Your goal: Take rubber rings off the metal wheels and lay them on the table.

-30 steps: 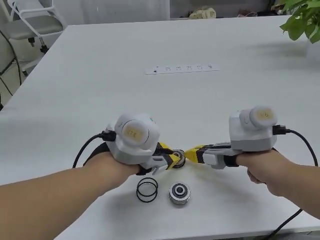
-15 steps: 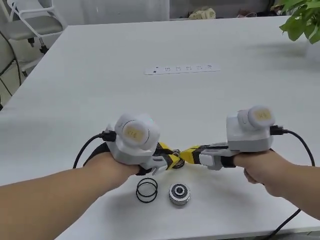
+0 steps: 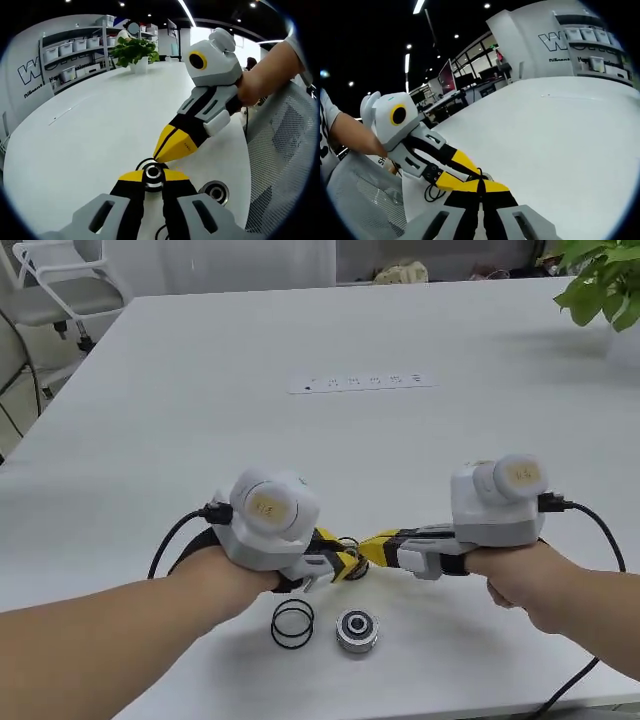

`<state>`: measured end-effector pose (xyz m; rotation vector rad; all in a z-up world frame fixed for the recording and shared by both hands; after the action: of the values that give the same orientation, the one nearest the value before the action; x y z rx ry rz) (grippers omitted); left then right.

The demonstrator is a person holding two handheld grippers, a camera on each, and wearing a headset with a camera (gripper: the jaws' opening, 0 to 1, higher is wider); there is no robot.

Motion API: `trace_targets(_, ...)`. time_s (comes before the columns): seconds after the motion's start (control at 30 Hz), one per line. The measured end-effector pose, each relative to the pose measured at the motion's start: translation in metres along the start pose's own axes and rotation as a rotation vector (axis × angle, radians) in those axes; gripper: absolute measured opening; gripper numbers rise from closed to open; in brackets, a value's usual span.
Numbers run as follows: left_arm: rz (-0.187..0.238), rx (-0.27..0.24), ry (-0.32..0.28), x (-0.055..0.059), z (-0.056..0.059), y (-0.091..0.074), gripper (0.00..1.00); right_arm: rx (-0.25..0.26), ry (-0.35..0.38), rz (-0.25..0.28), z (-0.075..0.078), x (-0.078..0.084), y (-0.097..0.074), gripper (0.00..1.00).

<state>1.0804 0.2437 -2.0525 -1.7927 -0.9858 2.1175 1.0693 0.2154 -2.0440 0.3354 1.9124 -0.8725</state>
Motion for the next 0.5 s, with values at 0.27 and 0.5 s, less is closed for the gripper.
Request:
trace_targets(0.27, -0.022, 0.024, 0.013, 0.002, 0.002, -0.005, 0.11, -0.016, -0.002, 0.003, -0.006, -0.003, -0.003, 0.00)
trace_targets(0.5, -0.002, 0.042, 0.021, -0.002, 0.007, -0.019, 0.16, -0.026, 0.006, 0.015, -0.006, -0.006, -0.006, 0.00)
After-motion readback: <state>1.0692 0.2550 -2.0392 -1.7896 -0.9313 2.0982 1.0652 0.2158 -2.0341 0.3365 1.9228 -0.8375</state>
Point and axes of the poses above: the centre of the closed fingertips' face, and the gripper's own axes: y roughly forward along the fingers, z roughly to its right, x roughly out of its underside, the point moved 2 cm from there along -y, roughly backward along the fingers, and after that the axes turned 6 degrees about -y, right-handed, at the moved point
